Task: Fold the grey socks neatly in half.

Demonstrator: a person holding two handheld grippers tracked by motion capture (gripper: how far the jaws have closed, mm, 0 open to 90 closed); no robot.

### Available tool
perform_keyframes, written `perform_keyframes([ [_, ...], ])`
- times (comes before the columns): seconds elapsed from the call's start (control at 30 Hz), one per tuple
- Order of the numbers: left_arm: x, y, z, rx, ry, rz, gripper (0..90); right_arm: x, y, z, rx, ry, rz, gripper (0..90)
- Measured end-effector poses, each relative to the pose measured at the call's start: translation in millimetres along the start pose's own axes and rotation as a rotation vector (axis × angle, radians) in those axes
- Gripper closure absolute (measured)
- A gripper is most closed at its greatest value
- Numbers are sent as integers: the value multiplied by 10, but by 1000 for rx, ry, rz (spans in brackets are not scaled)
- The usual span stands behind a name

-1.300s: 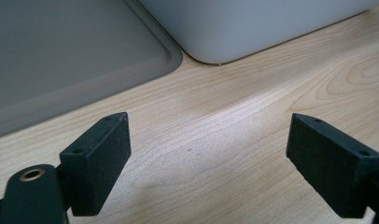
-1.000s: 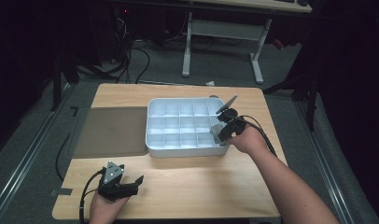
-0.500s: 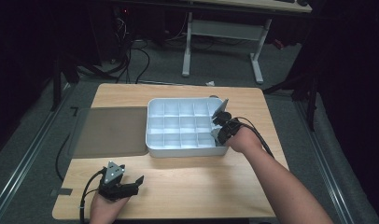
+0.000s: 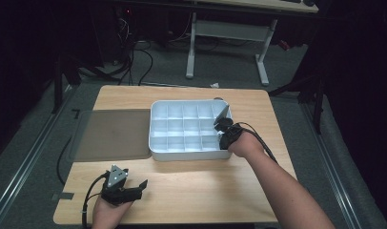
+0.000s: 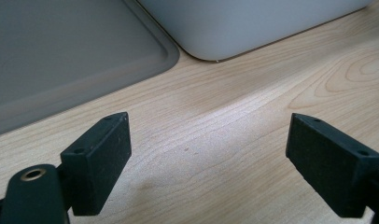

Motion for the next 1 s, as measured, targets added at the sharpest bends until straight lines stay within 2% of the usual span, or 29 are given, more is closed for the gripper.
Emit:
perform_keyframes([
  [0.1,-1,-4,-8,-3,1,3,146,-12,1,9,-7,3,-8,728],
  [0.33,-9,11,-20,-6,2,13,146,-26,32,9,10,22,-21,707],
  [0.37,-9,11,-21,-7,2,13,147,-28,39,8,8,10,-23,703],
  [0.53,-11,7,-22,-9,3,15,148,-36,31,2,14,9,-35,646],
  [0.57,-10,6,-21,-9,2,15,148,-38,18,5,20,25,-34,635],
  [0.7,-4,7,-18,-17,-7,18,152,-52,-63,-12,20,14,-53,627],
  [1.0,-4,11,2,-35,-21,24,159,-79,-353,-34,26,21,-122,608],
])
Point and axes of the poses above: each handheld gripper's, and its own axes: y roughly forward along the jaws, x roughly out of its top, z roughly to its left, the point moved 1 cm from there along y, roughly forward along the jaws, and after that the axes turned 15 degrees about -y, right-handed, at the moved point
